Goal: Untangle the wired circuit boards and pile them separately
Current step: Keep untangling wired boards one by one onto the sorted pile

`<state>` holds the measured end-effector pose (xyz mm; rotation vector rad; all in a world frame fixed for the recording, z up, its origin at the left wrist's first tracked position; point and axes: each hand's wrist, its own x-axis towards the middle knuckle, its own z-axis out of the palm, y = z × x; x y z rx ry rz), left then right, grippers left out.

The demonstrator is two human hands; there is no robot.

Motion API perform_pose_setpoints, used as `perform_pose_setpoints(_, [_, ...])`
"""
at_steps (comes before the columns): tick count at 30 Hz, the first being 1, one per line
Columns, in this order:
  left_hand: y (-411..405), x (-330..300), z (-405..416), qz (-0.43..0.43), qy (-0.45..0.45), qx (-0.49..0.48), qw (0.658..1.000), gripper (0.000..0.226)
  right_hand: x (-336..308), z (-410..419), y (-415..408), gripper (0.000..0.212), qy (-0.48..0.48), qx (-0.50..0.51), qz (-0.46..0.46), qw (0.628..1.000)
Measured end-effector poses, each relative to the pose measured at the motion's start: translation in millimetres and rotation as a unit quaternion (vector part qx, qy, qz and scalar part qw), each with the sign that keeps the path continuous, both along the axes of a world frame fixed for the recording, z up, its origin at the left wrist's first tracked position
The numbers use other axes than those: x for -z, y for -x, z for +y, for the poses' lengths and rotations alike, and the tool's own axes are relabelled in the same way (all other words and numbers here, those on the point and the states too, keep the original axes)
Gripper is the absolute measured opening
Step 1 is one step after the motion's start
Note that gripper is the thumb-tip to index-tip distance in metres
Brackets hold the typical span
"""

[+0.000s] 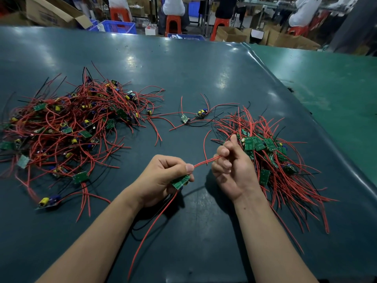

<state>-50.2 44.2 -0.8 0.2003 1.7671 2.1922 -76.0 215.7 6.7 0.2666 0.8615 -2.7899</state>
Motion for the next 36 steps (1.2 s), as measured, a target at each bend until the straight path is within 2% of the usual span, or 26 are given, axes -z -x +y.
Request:
perform_pose_setpoints(5, [-0.1,0.7,-1.9,0.004,0.016,0.016,1.000,0.026,0.5,6.3,0.1,0.050,-0.021,-0.051,0.003,0.998])
perform_pose_setpoints(9, [2.4,0.0,-1.6,-0.036,-0.046,-0.031,0.998,0.024,1.5,4.0,1.3,0.045,-0.030,-0.042,0.031,0.998])
perform_pose_setpoints(12, [4.1,1.3,0.4,-0.030,-0.078,-0.084,0.993,0.024,4.4,-1.6,-0.9,0.078,-0.115,-0.110,0.054,0.986])
perform_pose_setpoints(14, [2.8,1.9,1.8,-0.018,-0.099,-0.096,0.990,0.025,7.2,-7.7,-6.5,0.065,-0.176,-0.160,0.071,0.969])
perform_pose_setpoints(16, [0.6,2.4,3.0,-0.012,-0.108,-0.080,0.991,0.023,10.1,-13.8,-11.4,0.037,-0.197,-0.170,0.084,0.962])
perform_pose_setpoints(17, [-0.1,3.0,3.0,-0.010,-0.093,-0.070,0.993,0.022,11.1,-15.8,-12.8,0.025,-0.204,-0.162,0.088,0.961])
perform_pose_setpoints(19, [-0.5,3.5,2.0,-0.012,-0.047,-0.063,0.997,0.021,11.2,-16.3,-12.7,0.017,-0.218,-0.136,0.090,0.962])
perform_pose_setpoints(23, [-0.2,3.0,-1.5,-0.022,-0.019,-0.049,0.998,0.023,4.9,-6.0,-4.9,0.019,-0.187,-0.006,0.084,0.979])
perform_pose_setpoints(26, [-1.0,1.1,-1.5,-0.022,-0.012,-0.024,0.999,0.024,4.3,-4.6,-2.6,0.015,-0.210,0.062,0.081,0.972])
perform_pose_setpoints(28, [-0.2,-0.4,-1.9,-0.022,-0.007,-0.016,1.000,0.024,6.2,-9.1,-3.4,0.018,-0.294,0.093,0.103,0.946])
perform_pose_setpoints(30, [-0.5,-0.7,-2.4,-0.014,0.003,-0.011,1.000,0.025,10.1,-13.7,-5.4,0.017,-0.416,0.113,0.147,0.890])
perform_pose_setpoints(32, [-1.1,-0.1,-2.7,-0.009,0.009,-0.011,1.000,0.025,13.4,-16.3,-6.8,0.020,-0.481,0.123,0.168,0.851])
perform_pose_setpoints(34, [-1.6,0.7,-1.9,-0.007,0.004,-0.012,1.000,0.025,15.4,-16.0,-7.1,0.026,-0.497,0.137,0.171,0.840])
perform_pose_setpoints(36, [-0.7,1.0,-1.8,-0.009,0.001,-0.015,1.000,0.025,15.4,-15.0,-5.9,0.024,-0.476,0.137,0.158,0.854])
